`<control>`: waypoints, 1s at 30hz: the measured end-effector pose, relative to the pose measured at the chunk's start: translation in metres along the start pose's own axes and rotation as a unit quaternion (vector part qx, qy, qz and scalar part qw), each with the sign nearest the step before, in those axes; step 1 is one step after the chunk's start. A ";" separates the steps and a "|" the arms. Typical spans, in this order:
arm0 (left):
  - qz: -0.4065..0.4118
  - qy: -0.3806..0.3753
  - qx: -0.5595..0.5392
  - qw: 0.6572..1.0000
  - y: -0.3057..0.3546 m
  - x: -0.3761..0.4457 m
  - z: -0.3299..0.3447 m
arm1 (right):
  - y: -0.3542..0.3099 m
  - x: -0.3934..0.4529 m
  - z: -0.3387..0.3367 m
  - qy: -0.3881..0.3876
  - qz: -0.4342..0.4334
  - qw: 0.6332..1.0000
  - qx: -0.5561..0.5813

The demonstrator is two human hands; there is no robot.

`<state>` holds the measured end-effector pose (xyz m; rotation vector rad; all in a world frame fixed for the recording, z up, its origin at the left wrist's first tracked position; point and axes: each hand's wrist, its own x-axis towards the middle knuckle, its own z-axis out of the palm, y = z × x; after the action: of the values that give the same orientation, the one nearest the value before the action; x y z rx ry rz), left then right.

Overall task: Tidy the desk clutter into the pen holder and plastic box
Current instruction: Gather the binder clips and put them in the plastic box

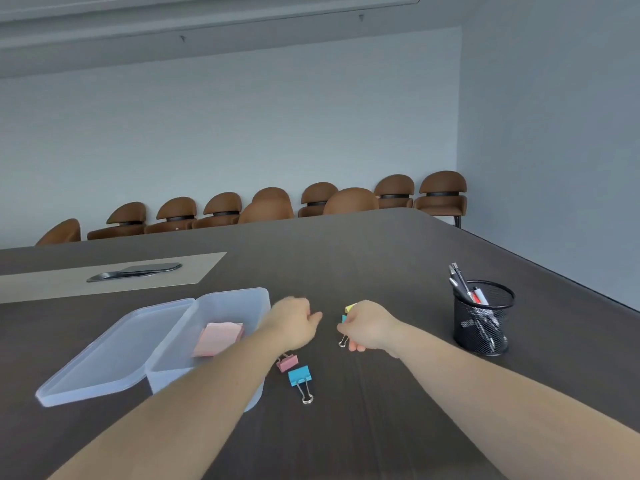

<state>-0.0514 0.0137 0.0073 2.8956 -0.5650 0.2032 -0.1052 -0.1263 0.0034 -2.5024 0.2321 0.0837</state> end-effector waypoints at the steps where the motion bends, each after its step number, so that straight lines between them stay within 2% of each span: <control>1: -0.005 -0.021 -0.008 1.000 0.003 -0.002 0.009 | 0.009 0.001 -0.001 0.020 0.001 1.000 -0.007; 6: -0.077 -0.172 0.037 0.981 0.002 -0.005 0.046 | 0.039 0.012 -0.002 0.080 0.011 0.996 -0.031; 9: -0.100 -0.191 0.022 0.976 0.002 -0.002 0.055 | 0.045 0.019 -0.001 0.084 0.017 0.995 -0.047; 13: -0.112 -0.158 0.007 0.981 0.008 0.000 0.067 | 0.050 0.033 0.007 0.074 0.007 0.995 -0.059; 17: -0.065 -0.034 0.013 0.997 0.005 -0.003 0.086 | 0.054 0.049 0.020 0.079 0.000 0.995 -0.056; 20: -0.071 0.029 0.038 0.996 0.002 0.001 0.091 | 0.058 0.060 0.030 0.094 -0.003 0.992 -0.087; 25: -0.130 0.063 0.053 0.988 0.002 0.011 0.092 | 0.064 0.078 0.036 0.107 -0.013 0.989 -0.104; 30: -0.092 0.092 0.037 0.991 -0.001 0.024 0.093 | 0.069 0.088 0.034 0.089 -0.062 0.986 -0.123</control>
<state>-0.0200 -0.0129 -0.0797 2.9359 -0.2616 0.4657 -0.0316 -0.1736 -0.0741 -2.7670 0.1446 -0.1729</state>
